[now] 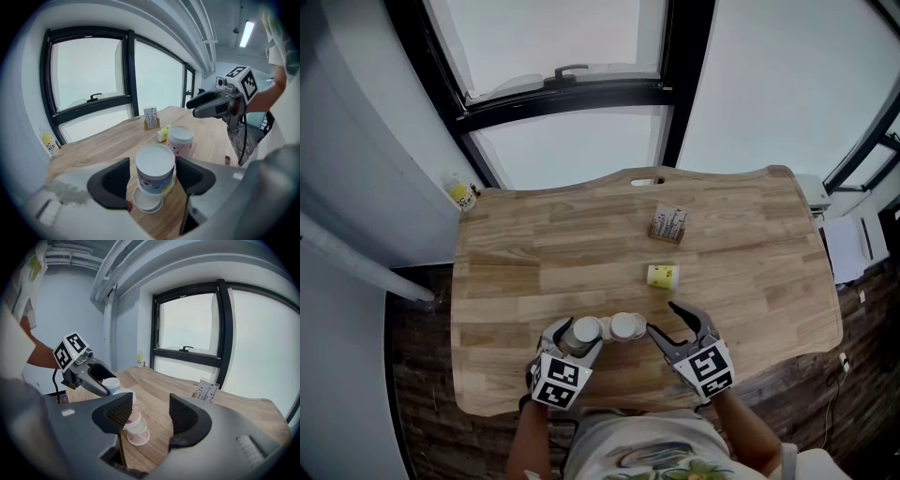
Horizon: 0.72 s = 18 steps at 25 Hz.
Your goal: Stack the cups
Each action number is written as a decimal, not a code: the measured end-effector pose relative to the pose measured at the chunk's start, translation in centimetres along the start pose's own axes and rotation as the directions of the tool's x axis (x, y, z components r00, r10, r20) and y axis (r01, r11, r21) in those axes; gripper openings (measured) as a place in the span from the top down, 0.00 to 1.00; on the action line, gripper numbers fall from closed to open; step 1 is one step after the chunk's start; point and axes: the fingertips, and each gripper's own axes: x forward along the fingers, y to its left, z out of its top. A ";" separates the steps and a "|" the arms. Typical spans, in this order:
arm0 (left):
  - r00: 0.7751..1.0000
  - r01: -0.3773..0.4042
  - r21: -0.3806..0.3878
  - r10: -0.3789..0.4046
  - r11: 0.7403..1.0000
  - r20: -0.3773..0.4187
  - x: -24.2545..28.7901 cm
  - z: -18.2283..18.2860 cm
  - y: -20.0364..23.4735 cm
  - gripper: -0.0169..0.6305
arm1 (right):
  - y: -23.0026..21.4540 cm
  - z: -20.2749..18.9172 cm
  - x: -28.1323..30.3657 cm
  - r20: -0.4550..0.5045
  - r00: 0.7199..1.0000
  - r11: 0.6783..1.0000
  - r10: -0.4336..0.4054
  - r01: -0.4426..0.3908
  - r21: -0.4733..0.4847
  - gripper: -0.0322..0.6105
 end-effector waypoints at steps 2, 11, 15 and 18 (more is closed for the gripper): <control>1.000 0.004 -0.024 -0.003 1.000 0.028 -0.8 0.9 0.3 0.49 | -0.7 0.2 0.1 0.000 1.000 1.000 0.001 -0.001 0.005 0.56; 0.989 0.017 -0.131 0.003 0.991 0.146 -4.2 5.0 1.5 0.49 | -5.3 -0.4 2.1 -0.162 0.987 0.998 0.001 -0.012 -0.067 0.55; 0.988 -0.009 -0.130 0.029 0.991 0.153 -4.9 5.5 2.1 0.49 | -6.3 -1.1 3.8 -0.277 0.960 0.978 0.034 -0.089 -0.188 0.53; 0.987 -0.027 -0.142 0.048 0.990 0.151 -5.2 5.4 2.5 0.49 | -6.6 -2.1 5.2 -0.387 0.920 0.944 0.060 -0.178 -0.277 0.52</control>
